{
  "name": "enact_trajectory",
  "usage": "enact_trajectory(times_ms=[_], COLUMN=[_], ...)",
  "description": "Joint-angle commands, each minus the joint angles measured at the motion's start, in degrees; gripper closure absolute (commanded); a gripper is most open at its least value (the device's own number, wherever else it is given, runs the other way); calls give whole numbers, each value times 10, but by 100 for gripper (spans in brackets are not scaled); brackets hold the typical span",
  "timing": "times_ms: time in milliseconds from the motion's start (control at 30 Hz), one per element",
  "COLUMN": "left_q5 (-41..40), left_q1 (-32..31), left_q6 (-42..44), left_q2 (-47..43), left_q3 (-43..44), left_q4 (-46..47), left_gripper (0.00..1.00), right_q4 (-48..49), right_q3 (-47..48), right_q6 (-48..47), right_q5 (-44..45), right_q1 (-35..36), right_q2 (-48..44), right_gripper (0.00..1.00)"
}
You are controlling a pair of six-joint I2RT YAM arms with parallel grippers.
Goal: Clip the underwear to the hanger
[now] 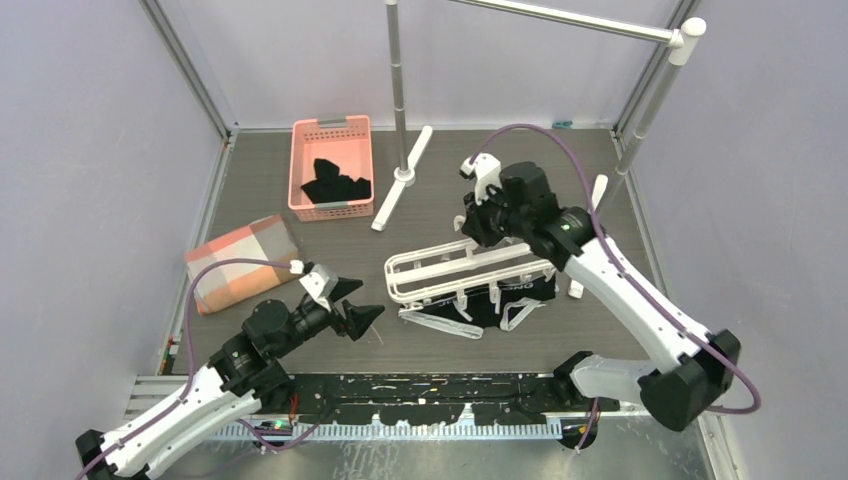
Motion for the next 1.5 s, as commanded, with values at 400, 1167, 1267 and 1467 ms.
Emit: enact_trajectory(times_ms=[400, 1167, 1267, 1467], left_q5=[-115, -172, -170, -157], left_q1=[2, 3, 3, 3], left_q6=[-81, -159, -191, -200], left_q2=[-80, 51, 98, 156], left_q3=[-67, -39, -26, -7], left_q4=[9, 21, 39, 57], left_gripper=[23, 18, 20, 19], right_q4=[313, 289, 276, 225], right_q3=[-61, -105, -127, -163], right_q6=[-35, -38, -17, -16], right_q5=[0, 11, -48, -258], right_q1=[-68, -87, -87, -68], right_q2=[183, 30, -9, -31], right_gripper=[95, 38, 36, 40])
